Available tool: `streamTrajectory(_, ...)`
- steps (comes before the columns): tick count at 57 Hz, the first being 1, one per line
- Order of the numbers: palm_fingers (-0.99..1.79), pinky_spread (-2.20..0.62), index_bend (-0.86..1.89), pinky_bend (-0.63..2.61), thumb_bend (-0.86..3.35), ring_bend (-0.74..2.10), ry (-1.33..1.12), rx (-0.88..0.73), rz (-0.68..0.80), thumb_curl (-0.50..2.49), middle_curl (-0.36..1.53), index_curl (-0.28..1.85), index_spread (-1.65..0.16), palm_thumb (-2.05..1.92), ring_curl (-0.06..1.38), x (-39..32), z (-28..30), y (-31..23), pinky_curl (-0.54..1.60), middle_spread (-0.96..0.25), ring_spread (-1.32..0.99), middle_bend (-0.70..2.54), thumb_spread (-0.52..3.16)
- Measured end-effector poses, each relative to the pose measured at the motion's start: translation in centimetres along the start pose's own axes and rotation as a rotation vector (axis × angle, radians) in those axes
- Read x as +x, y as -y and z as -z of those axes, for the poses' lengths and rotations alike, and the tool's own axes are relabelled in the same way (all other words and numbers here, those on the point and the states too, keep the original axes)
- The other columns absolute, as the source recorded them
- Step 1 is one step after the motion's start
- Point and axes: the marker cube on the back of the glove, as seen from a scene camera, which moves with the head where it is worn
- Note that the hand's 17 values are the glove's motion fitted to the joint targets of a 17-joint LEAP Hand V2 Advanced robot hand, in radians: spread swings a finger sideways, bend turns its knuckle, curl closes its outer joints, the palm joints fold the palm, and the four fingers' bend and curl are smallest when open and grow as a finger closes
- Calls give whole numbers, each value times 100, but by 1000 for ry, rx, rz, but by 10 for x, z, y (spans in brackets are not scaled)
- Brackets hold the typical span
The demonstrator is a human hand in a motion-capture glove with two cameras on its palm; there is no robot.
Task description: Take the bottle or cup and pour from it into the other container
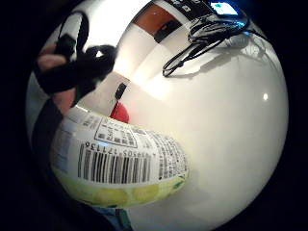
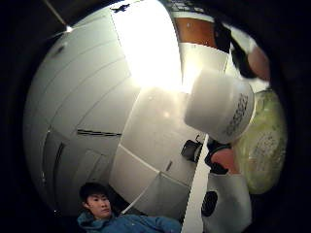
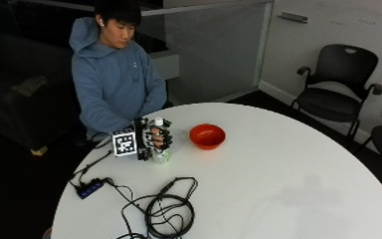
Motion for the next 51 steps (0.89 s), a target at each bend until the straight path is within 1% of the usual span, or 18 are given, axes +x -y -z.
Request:
streamTrajectory(5,109,5,18,63,2,55,-12,7,32,52,39,32,-15,101,31,2,0,-2,27,3,-4,31,66)
streamTrajectory(7,109,2,17,62,1,53,-15,29,32,53,40,33,-14,103,32,2,-1,1,28,2,-7,31,61)
streamTrajectory(11,113,-3,17,61,-2,52,-27,78,112,56,42,35,-13,105,34,2,-3,11,29,-1,-11,32,51)
streamTrajectory(14,115,-6,17,61,-3,51,-39,52,42,57,43,37,-12,105,35,-1,-4,10,29,-2,-13,32,46)
streamTrajectory(18,117,-8,17,60,-3,49,-60,81,76,59,44,38,-12,106,37,-4,-6,15,30,-3,-15,32,40)
streamTrajectory(19,118,-9,17,60,-3,49,-68,76,59,59,44,38,-12,106,37,-6,-7,15,30,-3,-15,32,39)
streamTrajectory(22,118,-10,17,60,-3,49,-102,15,-18,60,45,39,-12,106,38,-13,-8,12,31,-3,-16,32,36)
streamTrajectory(24,119,-11,17,60,-3,49,-140,-27,-28,61,46,40,-11,106,38,-18,-8,15,31,-3,-16,32,35)
streamTrajectory(34,120,-13,17,58,-4,48,-379,-171,23,63,48,42,-11,105,41,-43,-21,30,33,-5,-17,32,31)
streamTrajectory(39,120,-13,18,58,-4,48,-526,-275,50,64,48,43,-11,104,42,-57,-33,35,33,-5,-17,32,29)
streamTrajectory(51,123,-14,18,56,-4,47,-869,-530,42,66,50,46,-10,103,44,-82,-72,49,34,-5,-18,32,26)
